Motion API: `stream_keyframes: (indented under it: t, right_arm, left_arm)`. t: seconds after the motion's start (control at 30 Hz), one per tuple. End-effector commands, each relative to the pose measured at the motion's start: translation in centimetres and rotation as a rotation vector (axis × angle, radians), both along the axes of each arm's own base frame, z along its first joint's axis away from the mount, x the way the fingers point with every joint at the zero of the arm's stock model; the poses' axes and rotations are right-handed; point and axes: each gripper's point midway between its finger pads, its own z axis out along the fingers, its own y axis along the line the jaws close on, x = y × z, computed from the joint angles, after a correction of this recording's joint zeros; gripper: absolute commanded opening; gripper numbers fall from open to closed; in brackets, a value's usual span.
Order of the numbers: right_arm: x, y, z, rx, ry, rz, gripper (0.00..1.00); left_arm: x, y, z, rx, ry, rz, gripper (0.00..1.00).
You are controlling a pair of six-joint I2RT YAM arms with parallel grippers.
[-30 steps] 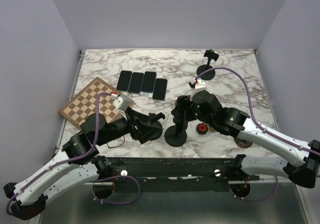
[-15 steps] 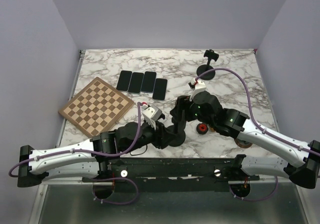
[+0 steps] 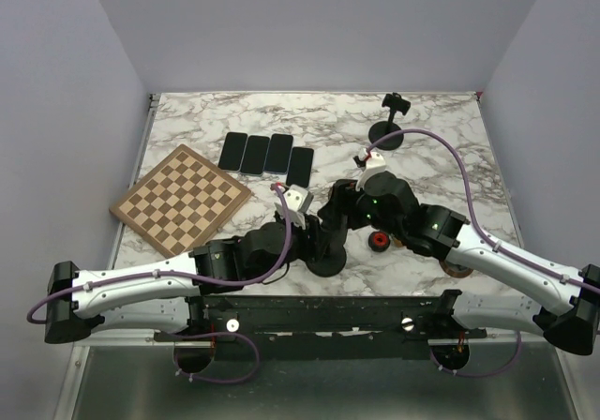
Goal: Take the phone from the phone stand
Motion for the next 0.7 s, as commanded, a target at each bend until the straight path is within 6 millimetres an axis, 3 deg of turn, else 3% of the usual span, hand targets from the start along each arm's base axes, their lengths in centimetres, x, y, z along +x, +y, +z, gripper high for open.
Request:
stream_keyframes:
  t: [0.0, 0.67]
  right_arm:
    - [-1.8, 0.7, -0.6, 0.057, 0.077, 0.044, 0.01]
    - [-1.7, 0.8, -1.3, 0.037, 0.087, 0.042, 0.01]
  left_arm:
    - [0.6, -0.4, 0.8, 0.007, -0.011, 0.035, 0.53]
    - [0.1, -2.5, -0.2, -0.042, 0.028, -0.066, 0.41]
